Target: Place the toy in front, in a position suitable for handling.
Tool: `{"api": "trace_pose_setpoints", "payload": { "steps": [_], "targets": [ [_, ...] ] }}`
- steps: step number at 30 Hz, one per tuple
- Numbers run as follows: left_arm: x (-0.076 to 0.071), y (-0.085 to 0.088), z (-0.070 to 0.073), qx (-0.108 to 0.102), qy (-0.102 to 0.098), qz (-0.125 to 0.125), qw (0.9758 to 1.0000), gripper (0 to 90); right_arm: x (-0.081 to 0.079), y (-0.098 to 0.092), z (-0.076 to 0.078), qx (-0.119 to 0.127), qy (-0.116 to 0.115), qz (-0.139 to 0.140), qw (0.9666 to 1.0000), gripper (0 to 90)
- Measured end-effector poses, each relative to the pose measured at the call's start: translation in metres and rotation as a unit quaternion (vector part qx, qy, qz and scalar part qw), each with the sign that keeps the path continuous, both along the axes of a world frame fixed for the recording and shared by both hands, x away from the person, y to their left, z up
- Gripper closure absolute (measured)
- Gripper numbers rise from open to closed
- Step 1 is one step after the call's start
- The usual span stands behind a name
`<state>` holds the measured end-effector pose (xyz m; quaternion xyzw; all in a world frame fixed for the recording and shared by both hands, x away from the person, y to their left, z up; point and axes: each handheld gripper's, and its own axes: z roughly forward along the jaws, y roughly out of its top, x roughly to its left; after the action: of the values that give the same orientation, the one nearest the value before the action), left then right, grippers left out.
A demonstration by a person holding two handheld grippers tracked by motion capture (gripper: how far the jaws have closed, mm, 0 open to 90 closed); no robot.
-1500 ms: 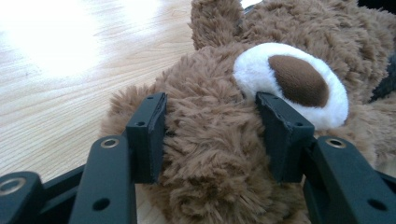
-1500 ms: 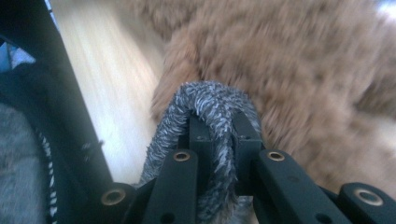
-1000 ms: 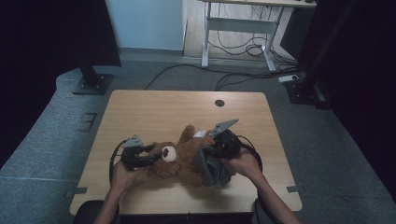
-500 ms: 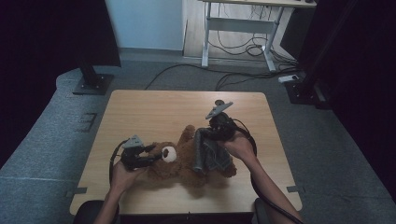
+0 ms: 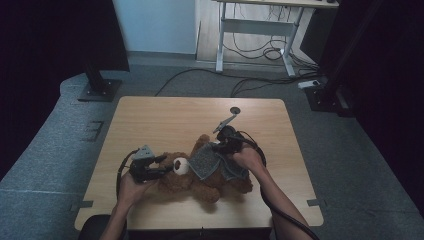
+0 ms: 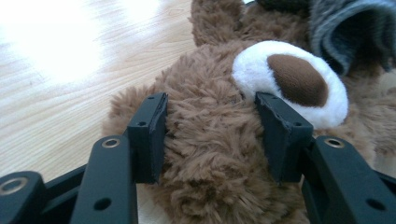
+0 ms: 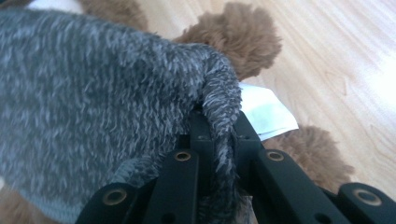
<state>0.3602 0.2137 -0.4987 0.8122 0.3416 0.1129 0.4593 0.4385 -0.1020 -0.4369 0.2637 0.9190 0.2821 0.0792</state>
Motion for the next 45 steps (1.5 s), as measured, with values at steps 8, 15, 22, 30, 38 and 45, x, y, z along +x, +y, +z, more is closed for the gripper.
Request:
{"api": "trace_pose_setpoints", "payload": {
  "steps": [8,15,22,30,38,45],
  "targets": [
    [0.003,0.002,0.002,0.015,-0.01,0.015,0.9997,45.4,-0.03,-0.006,-0.003,0.001,0.017,0.025,0.9995,82.7],
    [0.005,0.0,0.002,0.016,-0.012,0.021,0.9996,47.7,-0.05,-0.009,-0.003,0.0,0.018,0.041,0.999,82.5],
    [0.004,0.0,0.001,0.013,-0.01,0.022,0.9996,48.9,-0.035,0.013,0.015,0.01,-0.008,0.05,0.9987,82.2],
    [0.003,0.002,0.001,0.011,-0.007,0.02,0.9997,48.9,-0.007,0.059,0.017,-0.002,-0.024,0.065,0.9976,82.1],
    [0.004,0.002,-0.001,0.009,-0.005,0.022,0.9997,48.9,0.005,0.07,-0.02,-0.058,-0.006,0.056,0.9967,82.1],
    [0.004,0.002,-0.002,0.006,-0.003,0.022,0.9997,48.9,0.01,0.049,-0.031,-0.064,-0.003,0.037,0.9973,82.3]
  ]
}}
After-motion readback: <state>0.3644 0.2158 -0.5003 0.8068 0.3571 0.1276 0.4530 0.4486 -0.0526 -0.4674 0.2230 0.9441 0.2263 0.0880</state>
